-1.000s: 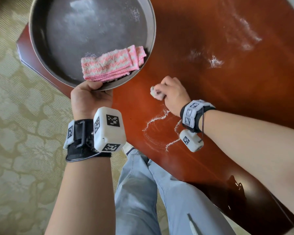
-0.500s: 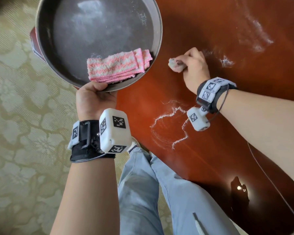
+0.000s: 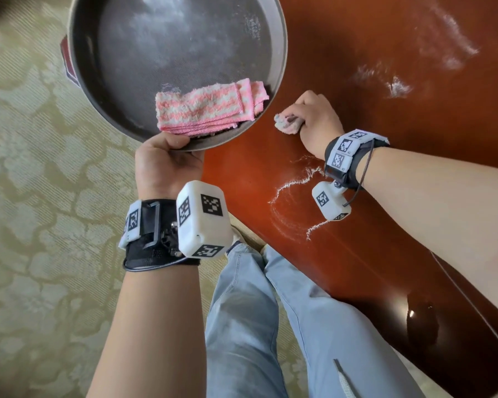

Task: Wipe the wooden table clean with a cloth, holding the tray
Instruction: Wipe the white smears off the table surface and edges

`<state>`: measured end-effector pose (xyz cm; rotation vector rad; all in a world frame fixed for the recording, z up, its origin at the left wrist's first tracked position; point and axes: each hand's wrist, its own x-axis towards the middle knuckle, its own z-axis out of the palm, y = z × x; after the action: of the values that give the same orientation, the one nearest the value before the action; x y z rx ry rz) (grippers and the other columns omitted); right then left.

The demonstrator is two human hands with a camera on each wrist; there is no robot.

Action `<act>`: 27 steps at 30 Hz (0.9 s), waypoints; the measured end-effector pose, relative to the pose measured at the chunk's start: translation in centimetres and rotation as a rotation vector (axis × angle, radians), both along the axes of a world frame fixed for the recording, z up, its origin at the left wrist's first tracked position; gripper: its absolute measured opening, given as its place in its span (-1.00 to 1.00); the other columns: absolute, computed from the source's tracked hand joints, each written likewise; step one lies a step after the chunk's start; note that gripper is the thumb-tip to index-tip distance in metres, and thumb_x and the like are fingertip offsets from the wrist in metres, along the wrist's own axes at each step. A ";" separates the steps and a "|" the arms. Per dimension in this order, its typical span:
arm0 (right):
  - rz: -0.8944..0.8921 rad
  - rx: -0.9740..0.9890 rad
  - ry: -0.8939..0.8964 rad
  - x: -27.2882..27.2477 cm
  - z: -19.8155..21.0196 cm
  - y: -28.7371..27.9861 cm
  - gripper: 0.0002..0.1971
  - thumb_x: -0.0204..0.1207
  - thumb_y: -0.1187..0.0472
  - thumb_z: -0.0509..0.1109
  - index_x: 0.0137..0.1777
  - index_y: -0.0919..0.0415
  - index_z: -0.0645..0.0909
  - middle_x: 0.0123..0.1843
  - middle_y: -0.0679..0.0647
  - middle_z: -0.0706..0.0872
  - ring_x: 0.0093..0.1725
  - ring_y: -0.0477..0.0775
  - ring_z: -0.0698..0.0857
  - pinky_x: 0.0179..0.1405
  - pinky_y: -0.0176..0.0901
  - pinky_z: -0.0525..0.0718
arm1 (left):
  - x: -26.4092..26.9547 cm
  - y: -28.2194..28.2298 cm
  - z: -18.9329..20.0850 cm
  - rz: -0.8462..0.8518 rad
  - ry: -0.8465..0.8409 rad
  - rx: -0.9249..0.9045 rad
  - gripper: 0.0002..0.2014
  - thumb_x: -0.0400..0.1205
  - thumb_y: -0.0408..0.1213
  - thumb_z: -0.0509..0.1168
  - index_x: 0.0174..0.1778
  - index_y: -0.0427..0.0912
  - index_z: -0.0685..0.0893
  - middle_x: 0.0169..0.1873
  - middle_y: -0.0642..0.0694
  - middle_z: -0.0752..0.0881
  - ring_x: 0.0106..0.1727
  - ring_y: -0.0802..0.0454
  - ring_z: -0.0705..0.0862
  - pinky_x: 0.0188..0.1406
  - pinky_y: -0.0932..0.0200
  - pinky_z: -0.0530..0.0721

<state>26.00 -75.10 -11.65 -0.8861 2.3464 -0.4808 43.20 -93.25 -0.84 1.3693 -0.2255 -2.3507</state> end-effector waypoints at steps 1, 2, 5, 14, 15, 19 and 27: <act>-0.014 0.010 -0.039 0.6 0.0 0.3 -0.63 0.42 0.50 0.17 0.06 0.22 0.72 -0.02 0.04 0.58 0.08 0.05 0.42 0.11 0.06 0.53 | 0.1 0.0 0.1 -0.017 0.006 -0.003 -0.66 0.24 -0.65 0.03 -0.19 -0.39 0.62 -0.14 -0.26 0.75 -0.03 -0.21 0.75 0.03 0.02 0.77; -0.020 0.030 -0.067 1.3 0.0 0.7 -0.64 0.45 0.47 0.18 0.07 0.20 0.73 0.03 0.07 0.59 0.10 0.06 0.43 0.15 0.03 0.52 | 0.3 0.1 0.2 -0.035 0.009 -0.004 -0.67 0.25 -0.65 0.03 -0.20 -0.38 0.62 -0.15 -0.25 0.75 -0.07 -0.20 0.75 -0.10 0.05 0.78; 0.009 0.052 -0.101 3.3 -0.3 2.3 -0.55 0.49 0.52 0.17 0.17 0.13 0.75 0.20 0.19 0.58 0.22 0.18 0.47 0.16 -0.08 0.46 | 0.7 0.2 0.4 -0.078 0.009 -0.010 -0.69 0.24 -0.65 0.03 -0.23 -0.36 0.60 -0.18 -0.23 0.72 -0.16 -0.17 0.74 -0.32 0.12 0.74; 0.046 -0.015 -0.074 8.8 -0.1 6.9 -0.61 0.43 0.54 0.17 0.06 0.21 0.73 -0.04 -0.04 0.50 0.03 -0.02 0.41 0.08 0.11 0.61 | 2.1 2.2 0.0 -0.164 0.010 0.005 -0.69 0.22 -0.65 0.04 -0.24 -0.34 0.58 -0.17 -0.23 0.69 -0.11 -0.17 0.71 -0.30 0.10 0.75; 0.053 0.003 -0.079 9.2 -0.2 7.3 -0.60 0.44 0.54 0.17 0.07 0.19 0.73 -0.03 -0.04 0.49 0.03 -0.02 0.41 0.07 0.13 0.62 | 2.3 2.5 -0.1 -0.174 0.010 0.004 -0.68 0.22 -0.65 0.04 -0.23 -0.33 0.57 -0.15 -0.23 0.69 -0.06 -0.18 0.70 -0.24 0.08 0.77; 0.027 0.019 -0.075 10.5 -0.6 8.1 -0.58 0.45 0.57 0.15 0.03 0.15 0.73 -0.03 -0.03 0.48 0.05 0.05 0.41 0.00 0.22 0.63 | 2.4 3.4 -0.1 -0.211 -0.007 0.010 -0.66 0.23 -0.64 0.06 -0.18 -0.37 0.63 -0.09 -0.26 0.71 0.07 -0.24 0.70 0.12 0.00 0.77; -0.292 -0.283 -0.168 7.4 1.4 9.0 -0.61 0.43 0.50 0.18 -0.05 0.05 0.71 -0.09 -0.06 0.61 -0.05 -0.02 0.66 0.20 -0.32 0.58 | 0.9 6.6 0.8 -0.215 -0.015 0.003 -0.68 0.22 -0.64 0.04 -0.22 -0.36 0.61 -0.18 -0.25 0.71 -0.07 -0.24 0.73 0.04 -0.03 0.79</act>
<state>33.41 -66.14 -10.30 -0.5957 2.2936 -0.9875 44.13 -86.70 -0.04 1.4270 -0.3916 -2.5150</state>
